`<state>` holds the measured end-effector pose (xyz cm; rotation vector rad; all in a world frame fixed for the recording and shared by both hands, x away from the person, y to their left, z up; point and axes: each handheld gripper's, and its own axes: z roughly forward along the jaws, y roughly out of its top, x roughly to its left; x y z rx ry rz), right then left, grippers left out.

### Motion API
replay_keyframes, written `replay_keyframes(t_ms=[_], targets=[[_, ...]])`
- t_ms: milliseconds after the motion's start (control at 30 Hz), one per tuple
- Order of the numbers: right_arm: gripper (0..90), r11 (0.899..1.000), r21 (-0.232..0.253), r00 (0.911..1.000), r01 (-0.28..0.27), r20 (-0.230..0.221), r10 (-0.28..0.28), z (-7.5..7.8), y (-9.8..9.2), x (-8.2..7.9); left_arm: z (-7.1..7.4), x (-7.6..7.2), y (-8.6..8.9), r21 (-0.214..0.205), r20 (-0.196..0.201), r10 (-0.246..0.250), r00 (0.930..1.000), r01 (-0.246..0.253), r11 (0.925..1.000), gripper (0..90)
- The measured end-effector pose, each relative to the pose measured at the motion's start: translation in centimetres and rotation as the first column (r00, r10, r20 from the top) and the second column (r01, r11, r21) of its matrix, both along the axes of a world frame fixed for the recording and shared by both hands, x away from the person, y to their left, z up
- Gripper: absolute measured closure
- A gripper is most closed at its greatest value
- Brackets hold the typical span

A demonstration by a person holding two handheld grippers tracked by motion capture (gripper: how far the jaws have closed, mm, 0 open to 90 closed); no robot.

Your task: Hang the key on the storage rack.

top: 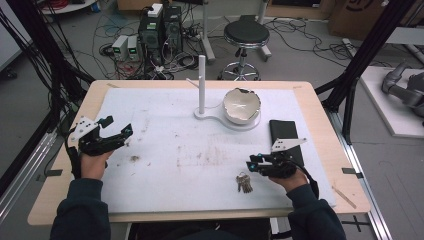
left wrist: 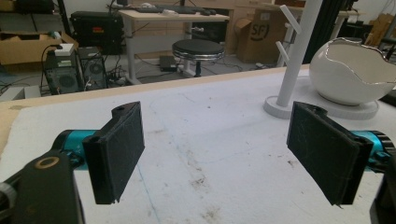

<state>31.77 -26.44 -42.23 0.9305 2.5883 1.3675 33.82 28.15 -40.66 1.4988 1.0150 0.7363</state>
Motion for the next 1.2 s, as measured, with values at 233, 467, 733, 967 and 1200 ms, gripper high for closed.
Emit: replay_keyframes(t_ms=[233, 467, 733, 967, 1200], targets=[[66.4, 0.997, -0.033, 0.9942, -0.065, -0.087, 0.062, -1.6, 1.6, 0.3, -0.1, -0.1, 0.1, 0.001, -0.001, 0.004, 1.0, -0.004, 1.0, 18.9], [76.4, 0.996, -0.075, 0.9812, -0.043, -0.191, 0.028, -2.1, 1.8, 0.5, -0.2, -0.1, 0.3, -0.003, -0.007, 0.012, 0.9999, -0.012, 0.9999, 19.0], [88.6, 0.997, -0.029, 0.9768, -0.073, -0.203, 0.066, -1.7, 1.8, 0.4, -0.2, -0.1, 0.5, -0.002, -0.01, 0.016, 0.9998, -0.016, 0.9999, 19.4], [89.1, 0.999, 0.023, 0.9941, -0.022, -0.105, 0.025, -0.5, 0.9, 0.4, -0.3, -0.1, 0.5, 0.0, -0.013, 0.019, 0.9997, -0.019, 0.9998, 19.4], [89.4, 0.996, 0.091, 0.9987, 0.008, 0.049, -0.013, 1.8, 0.8, 0.7, -0.3, 0.0, 0.3, 0.007, -0.017, 0.017, 0.9997, -0.017, 0.9998, 19.4]])
